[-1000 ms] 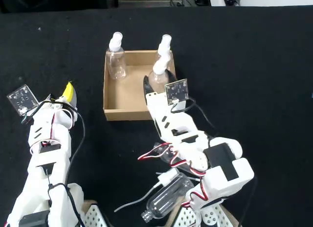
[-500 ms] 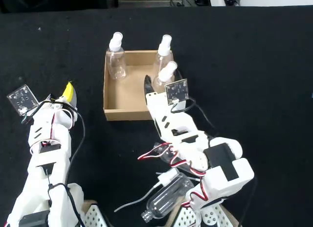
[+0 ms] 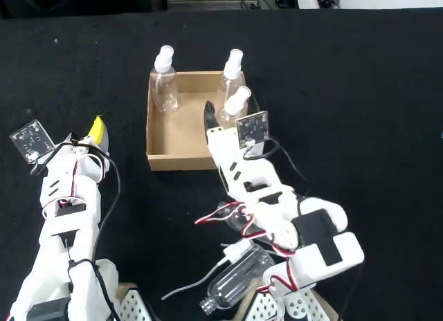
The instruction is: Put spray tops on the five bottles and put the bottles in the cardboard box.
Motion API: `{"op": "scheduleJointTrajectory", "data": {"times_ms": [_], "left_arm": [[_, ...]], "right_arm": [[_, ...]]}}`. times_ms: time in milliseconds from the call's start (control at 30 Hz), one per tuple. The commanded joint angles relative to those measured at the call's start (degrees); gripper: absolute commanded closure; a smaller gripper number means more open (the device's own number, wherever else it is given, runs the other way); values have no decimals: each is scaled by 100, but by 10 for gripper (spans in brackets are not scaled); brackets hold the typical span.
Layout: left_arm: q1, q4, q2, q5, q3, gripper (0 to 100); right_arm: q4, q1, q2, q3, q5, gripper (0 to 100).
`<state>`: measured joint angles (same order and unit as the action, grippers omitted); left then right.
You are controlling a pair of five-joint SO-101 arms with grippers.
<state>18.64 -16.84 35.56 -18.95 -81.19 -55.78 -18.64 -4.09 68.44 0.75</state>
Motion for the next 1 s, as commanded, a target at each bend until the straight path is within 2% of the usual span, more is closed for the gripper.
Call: {"op": "scheduleJointTrajectory", "data": {"times_ms": [0,233,467,600,767,967], "left_arm": [[-48,-141,26,-44,40,780],[-48,-141,26,-44,40,780],[-48,-141,26,-44,40,780],[-48,-141,26,-44,40,780],[-57,-141,26,-44,40,780],[-57,-141,26,-44,31,780]], "right_arm": [[-185,158,462,-4,-26,705],[-114,176,1033,31,-26,707],[633,510,1991,31,-18,707],[1266,448,2835,136,-18,707],[2620,396,4154,-22,-9,707],[5213,404,5771,-971,-9,708]]}}
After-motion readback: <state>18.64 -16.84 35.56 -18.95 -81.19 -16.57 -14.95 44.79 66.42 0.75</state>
